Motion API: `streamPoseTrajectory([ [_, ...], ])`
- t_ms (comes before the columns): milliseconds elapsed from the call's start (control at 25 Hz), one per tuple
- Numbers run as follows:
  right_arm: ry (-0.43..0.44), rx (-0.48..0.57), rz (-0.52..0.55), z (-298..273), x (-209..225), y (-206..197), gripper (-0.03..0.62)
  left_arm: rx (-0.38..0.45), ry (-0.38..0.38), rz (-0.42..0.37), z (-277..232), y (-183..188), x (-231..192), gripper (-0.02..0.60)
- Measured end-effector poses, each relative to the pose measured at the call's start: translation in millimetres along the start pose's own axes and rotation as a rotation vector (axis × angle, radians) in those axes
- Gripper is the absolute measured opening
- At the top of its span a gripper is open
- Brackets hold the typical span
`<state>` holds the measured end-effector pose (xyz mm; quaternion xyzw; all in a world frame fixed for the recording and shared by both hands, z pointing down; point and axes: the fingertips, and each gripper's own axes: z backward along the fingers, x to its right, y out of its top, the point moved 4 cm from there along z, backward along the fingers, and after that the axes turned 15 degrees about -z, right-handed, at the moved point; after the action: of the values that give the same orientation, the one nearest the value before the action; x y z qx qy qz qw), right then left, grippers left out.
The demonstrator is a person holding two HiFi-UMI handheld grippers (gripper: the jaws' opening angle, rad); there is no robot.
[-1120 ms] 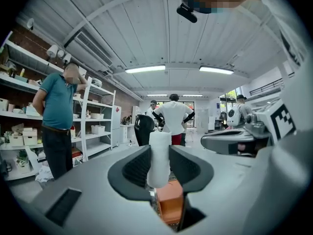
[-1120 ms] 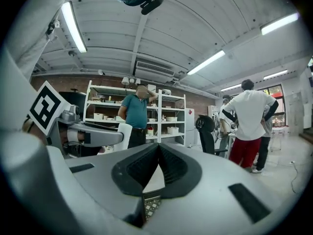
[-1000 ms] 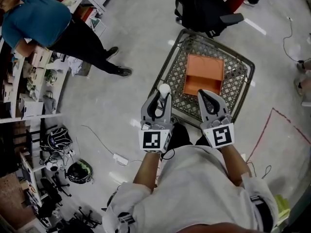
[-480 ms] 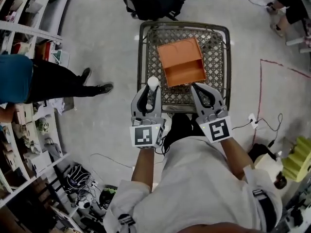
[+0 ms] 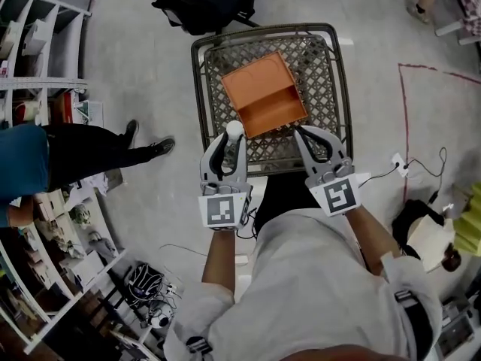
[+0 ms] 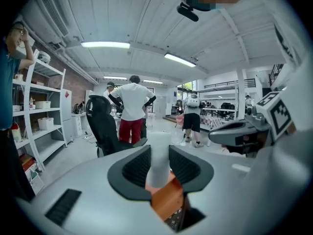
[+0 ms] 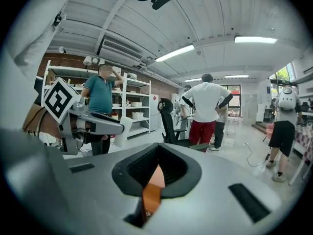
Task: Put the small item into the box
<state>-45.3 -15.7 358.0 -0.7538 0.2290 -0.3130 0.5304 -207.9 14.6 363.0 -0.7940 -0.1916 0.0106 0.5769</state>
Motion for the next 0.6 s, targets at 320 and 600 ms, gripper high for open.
streamPoseTrajectory([
  [320,-0.055,-0.081,-0.049,-0.7,30.0,-53.0,0.003,-0.067,-0.093,-0.094,-35.9,-29.4,12.1,0.121],
  [600,-0.115,-0.146,-0.079,1.9,56.6,-92.0,0.003,-0.133,-0.200,-0.167,-63.9,-60.5,32.1,0.121],
])
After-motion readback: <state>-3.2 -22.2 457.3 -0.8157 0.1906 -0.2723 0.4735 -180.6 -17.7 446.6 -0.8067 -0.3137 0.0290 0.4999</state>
